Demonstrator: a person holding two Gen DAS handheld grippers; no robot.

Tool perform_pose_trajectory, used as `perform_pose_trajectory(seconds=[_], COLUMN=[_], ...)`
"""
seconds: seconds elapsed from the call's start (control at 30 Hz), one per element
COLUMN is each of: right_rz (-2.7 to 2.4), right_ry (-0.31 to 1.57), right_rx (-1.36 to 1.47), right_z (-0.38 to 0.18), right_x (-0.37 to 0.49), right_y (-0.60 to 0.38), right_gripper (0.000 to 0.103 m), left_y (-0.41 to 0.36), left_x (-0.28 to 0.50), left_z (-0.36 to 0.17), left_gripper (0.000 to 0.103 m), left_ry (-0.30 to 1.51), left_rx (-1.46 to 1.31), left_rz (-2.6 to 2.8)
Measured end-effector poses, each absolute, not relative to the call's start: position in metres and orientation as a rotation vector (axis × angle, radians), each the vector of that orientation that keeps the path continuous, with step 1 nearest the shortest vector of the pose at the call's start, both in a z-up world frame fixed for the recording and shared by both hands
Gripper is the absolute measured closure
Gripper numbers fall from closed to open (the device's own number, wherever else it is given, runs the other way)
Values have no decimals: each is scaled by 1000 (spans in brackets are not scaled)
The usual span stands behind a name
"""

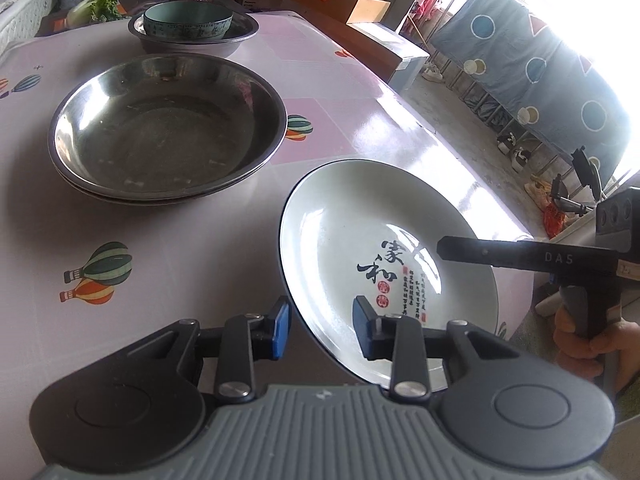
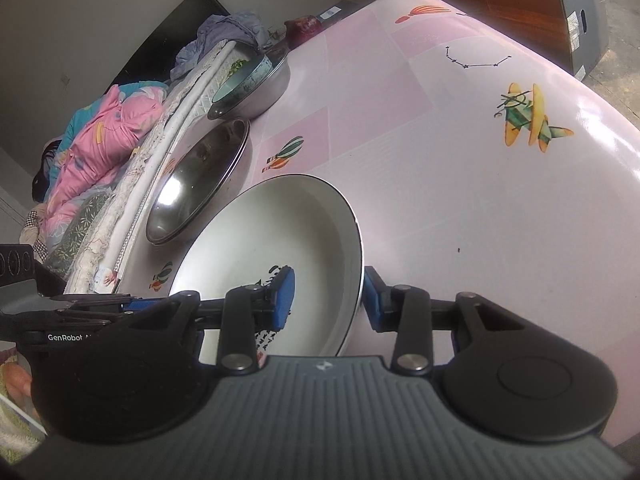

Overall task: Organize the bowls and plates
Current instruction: 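Close the right gripper on the white plate's rim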

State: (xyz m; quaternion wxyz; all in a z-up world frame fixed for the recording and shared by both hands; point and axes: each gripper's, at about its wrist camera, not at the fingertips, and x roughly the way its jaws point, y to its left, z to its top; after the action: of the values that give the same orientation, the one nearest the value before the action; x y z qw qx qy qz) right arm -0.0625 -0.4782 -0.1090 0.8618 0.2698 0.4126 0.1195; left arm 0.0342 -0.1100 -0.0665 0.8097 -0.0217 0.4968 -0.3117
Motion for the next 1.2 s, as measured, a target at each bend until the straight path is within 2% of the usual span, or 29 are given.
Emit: perform_pose_trajectory(seconds=[0.53, 0.7, 0.87, 1.2], right_rz=[363, 346, 305, 282], right_ry=[888, 871, 863, 843], right_rx=[504, 466, 431, 358], right_z=[-102, -100, -100, -99], right_x=[-63, -57, -62, -70], right_y=[-391, -379, -379, -372], right_gripper=[67, 71, 80, 87], left_y=[-29, -29, -28, -38], left_x=[15, 18, 20, 19], left_z=[-67, -69, -73, -72], left_gripper=[68, 68, 68, 68], left_ry=[1040, 1032, 1040, 1014], left_rx=[-86, -49, -36, 0], left_rz=[-581, -540, -535, -537])
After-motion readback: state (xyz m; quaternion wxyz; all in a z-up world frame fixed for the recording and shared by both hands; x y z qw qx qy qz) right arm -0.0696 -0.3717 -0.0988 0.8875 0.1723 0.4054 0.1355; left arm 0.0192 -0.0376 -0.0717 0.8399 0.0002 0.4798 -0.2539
